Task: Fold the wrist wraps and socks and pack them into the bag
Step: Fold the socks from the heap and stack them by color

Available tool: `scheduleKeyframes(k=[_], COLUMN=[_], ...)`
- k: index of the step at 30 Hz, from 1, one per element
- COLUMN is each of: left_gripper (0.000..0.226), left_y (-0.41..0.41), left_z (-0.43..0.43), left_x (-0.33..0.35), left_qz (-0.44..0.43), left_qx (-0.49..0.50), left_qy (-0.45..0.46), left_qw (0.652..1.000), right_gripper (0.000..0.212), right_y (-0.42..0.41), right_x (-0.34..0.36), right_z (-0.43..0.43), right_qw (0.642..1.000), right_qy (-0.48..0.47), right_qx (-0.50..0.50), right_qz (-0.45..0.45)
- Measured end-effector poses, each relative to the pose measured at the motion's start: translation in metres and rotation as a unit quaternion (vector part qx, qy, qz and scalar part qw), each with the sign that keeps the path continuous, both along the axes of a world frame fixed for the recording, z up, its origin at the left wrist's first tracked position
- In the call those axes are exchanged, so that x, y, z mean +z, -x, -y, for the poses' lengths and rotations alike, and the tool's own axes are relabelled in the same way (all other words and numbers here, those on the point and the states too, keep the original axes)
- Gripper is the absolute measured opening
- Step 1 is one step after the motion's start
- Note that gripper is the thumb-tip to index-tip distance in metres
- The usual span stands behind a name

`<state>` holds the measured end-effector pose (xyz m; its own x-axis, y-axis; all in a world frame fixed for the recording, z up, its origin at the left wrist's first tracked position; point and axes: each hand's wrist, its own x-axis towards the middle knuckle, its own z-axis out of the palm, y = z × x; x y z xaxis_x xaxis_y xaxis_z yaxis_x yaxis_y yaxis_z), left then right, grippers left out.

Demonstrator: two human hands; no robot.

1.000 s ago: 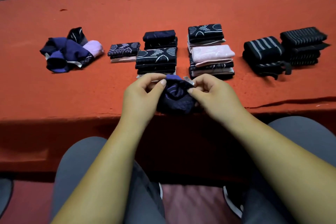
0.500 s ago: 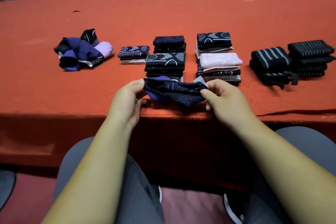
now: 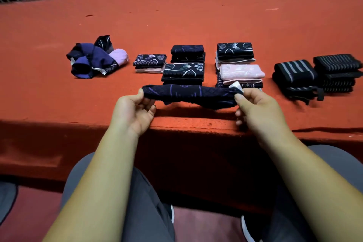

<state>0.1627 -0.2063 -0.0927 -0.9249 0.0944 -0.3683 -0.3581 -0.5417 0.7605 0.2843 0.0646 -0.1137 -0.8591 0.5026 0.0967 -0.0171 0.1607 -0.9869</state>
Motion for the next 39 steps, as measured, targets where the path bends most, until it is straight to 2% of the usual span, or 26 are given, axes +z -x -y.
scheduleKeyframes(k=[6,11,13,15,17,20,22,23,25,27,28,29,31,33,34,36,38,39], left_gripper=[0.016,0.019,0.017,0.015,0.013,0.01,0.007,0.013,0.032,0.047,0.046,0.04,0.023,0.013,0.014,0.013,0.012,0.014], left_y=[0.009,0.022,0.024,0.02,0.015,0.005,-0.002,-0.006,-0.01,-0.012,-0.013,-0.014,-0.016,-0.02,-0.023,-0.024,-0.024,-0.023], left_z=[0.006,0.01,0.008,0.005,0.004,0.005,0.008,0.009,0.011,0.01,0.009,0.006,0.0,-0.006,-0.009,-0.013,-0.014,-0.013], left_x=[-0.005,-0.004,-0.003,-0.005,-0.007,-0.003,0.001,0.002,0.001,-0.005,-0.008,-0.009,-0.007,-0.004,-0.005,-0.008,-0.009,-0.007], left_qz=[-0.004,-0.023,-0.05,-0.111,-0.214,-0.333,-0.337,-0.321,-0.291,-0.294,-0.311,-0.339,-0.406,-0.46,-0.482,-0.514,-0.526,-0.523], left_qx=[0.025,0.093,0.11,0.099,0.063,-0.049,-0.099,-0.096,-0.073,-0.042,-0.021,-0.005,-0.012,-0.07,-0.103,-0.15,-0.179,-0.188], left_qy=[-0.005,0.003,0.026,0.086,0.194,0.329,0.39,0.415,0.468,0.552,0.583,0.597,0.585,0.565,0.554,0.544,0.546,0.542], left_qw=[1.0,0.995,0.992,0.985,0.955,0.882,0.851,0.846,0.831,0.779,0.75,0.727,0.702,0.681,0.671,0.646,0.627,0.63], right_gripper=[0.013,0.011,0.01,0.01,0.015,0.016,0.009,0.012,0.036,0.053,0.056,0.055,0.04,0.017,0.016,0.031,0.038,0.039], right_y=[-0.002,0.0,0.002,0.003,0.0,-0.006,-0.009,-0.011,-0.013,-0.013,-0.011,-0.009,-0.003,0.002,0.003,0.005,0.005,0.005], right_x=[0.005,0.007,0.006,0.006,0.007,0.004,0.004,0.005,0.009,0.012,0.012,0.011,0.009,0.006,0.004,-0.004,-0.008,-0.007], right_z=[-0.01,-0.011,-0.009,-0.008,-0.007,-0.008,-0.014,-0.017,-0.019,-0.018,-0.019,-0.02,-0.017,-0.01,-0.007,-0.002,0.0,-0.001], right_qw=[0.999,0.993,0.992,0.991,0.991,0.983,0.972,0.966,0.967,0.976,0.978,0.974,0.956,0.944,0.935,0.906,0.884,0.878], right_qy=[0.015,0.024,0.029,0.009,-0.037,-0.123,-0.197,-0.229,-0.233,-0.208,-0.208,-0.226,-0.29,-0.32,-0.334,-0.388,-0.435,-0.445], right_qx=[-0.045,-0.103,-0.109,-0.108,-0.075,0.039,0.083,0.091,0.093,0.052,0.019,-0.01,-0.019,0.051,0.1,0.163,0.173,0.173], right_qz=[-0.014,-0.053,-0.065,-0.076,-0.109,-0.132,-0.097,-0.077,-0.052,-0.031,-0.026,-0.029,-0.044,-0.064,-0.065,-0.047,-0.012,0.002])
